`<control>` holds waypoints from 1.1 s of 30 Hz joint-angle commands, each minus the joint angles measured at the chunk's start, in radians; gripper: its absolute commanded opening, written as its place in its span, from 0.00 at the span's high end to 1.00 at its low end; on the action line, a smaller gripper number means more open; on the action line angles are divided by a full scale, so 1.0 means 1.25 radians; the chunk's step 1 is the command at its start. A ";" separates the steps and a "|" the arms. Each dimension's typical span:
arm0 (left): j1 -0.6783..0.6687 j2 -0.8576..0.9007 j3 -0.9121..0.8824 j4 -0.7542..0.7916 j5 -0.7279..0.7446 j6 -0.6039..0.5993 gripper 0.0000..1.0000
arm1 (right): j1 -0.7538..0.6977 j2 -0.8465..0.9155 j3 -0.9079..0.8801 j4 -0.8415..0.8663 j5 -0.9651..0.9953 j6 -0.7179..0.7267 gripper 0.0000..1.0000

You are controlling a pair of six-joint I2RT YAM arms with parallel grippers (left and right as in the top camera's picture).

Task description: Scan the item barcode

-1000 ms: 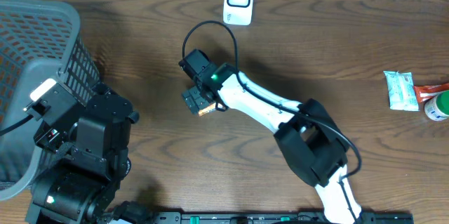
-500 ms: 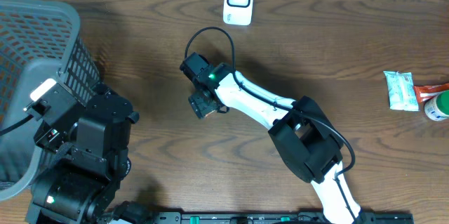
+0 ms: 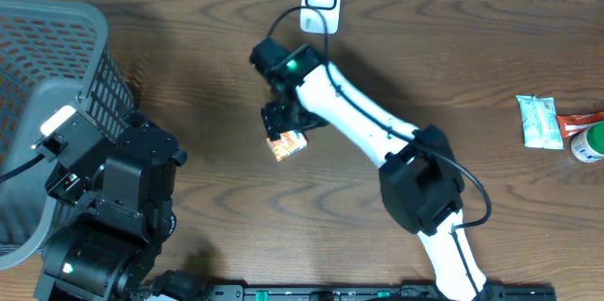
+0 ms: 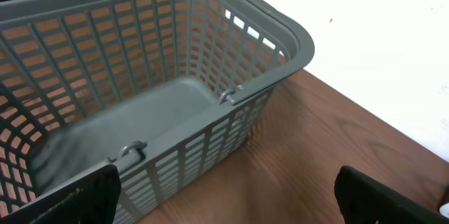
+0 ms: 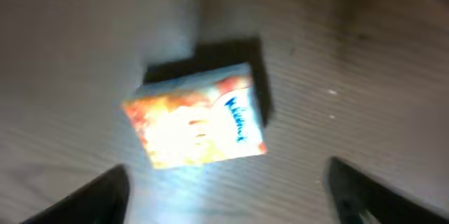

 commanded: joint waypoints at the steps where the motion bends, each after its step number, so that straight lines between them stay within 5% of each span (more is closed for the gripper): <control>1: 0.004 0.000 0.012 -0.002 -0.007 -0.004 0.02 | -0.035 0.003 0.009 0.007 -0.056 -0.017 0.02; 24: 0.004 0.000 0.012 -0.002 -0.007 -0.004 0.02 | 0.013 0.145 0.003 -0.023 -0.038 -0.118 0.01; 29: 0.004 0.000 0.012 -0.002 -0.007 -0.004 0.02 | 0.012 0.145 0.004 -0.028 -0.038 -0.118 0.13; 33: 0.004 0.000 0.012 -0.002 -0.007 -0.004 0.02 | 0.006 0.145 0.004 -0.010 -0.034 -0.121 0.14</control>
